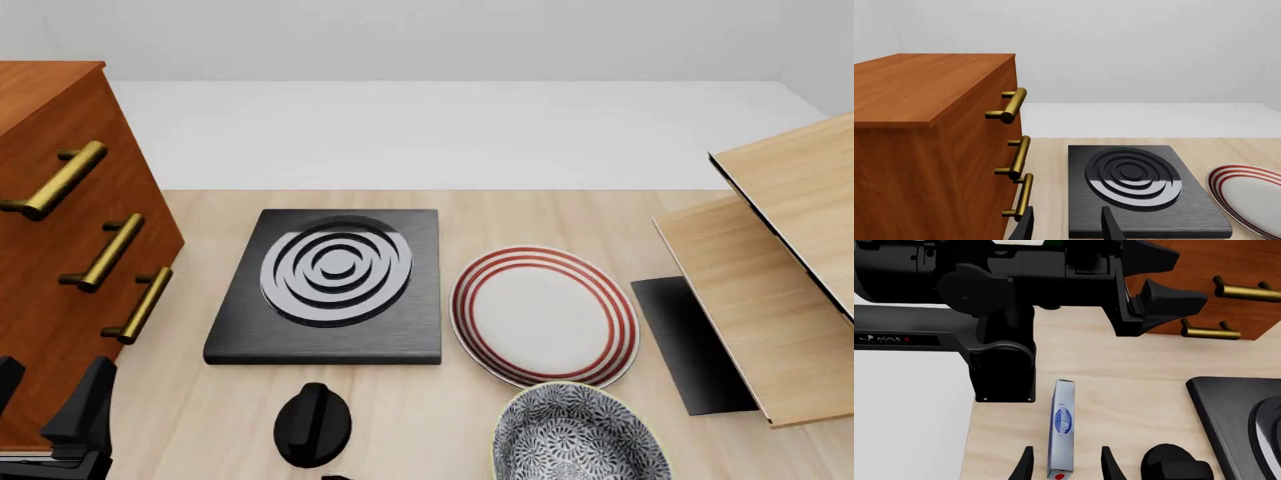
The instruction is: Pick up the cream cheese and put it in the bowl.
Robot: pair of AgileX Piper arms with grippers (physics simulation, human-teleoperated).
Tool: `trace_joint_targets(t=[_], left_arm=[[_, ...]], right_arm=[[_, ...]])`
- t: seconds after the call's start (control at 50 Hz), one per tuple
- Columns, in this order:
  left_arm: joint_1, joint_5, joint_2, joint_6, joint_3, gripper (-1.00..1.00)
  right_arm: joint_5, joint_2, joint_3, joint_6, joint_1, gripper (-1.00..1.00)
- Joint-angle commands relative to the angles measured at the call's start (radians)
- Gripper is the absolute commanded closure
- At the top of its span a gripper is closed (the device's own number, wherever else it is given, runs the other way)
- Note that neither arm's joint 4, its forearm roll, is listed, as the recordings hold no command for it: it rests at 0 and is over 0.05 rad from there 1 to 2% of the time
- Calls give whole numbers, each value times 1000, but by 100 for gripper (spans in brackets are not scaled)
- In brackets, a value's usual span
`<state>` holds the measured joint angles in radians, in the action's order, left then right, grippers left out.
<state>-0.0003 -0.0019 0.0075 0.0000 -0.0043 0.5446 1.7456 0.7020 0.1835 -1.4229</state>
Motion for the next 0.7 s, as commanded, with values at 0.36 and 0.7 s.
trace_joint_targets(t=[0.36, 0.7], left_arm=[[0, 0, 0, 0, 0, -100], [0, 0, 0, 0, 0, -100]], right_arm=[[47, 167, 74, -66, -13, -100], [63, 219, 84, -80, -5, -100]])
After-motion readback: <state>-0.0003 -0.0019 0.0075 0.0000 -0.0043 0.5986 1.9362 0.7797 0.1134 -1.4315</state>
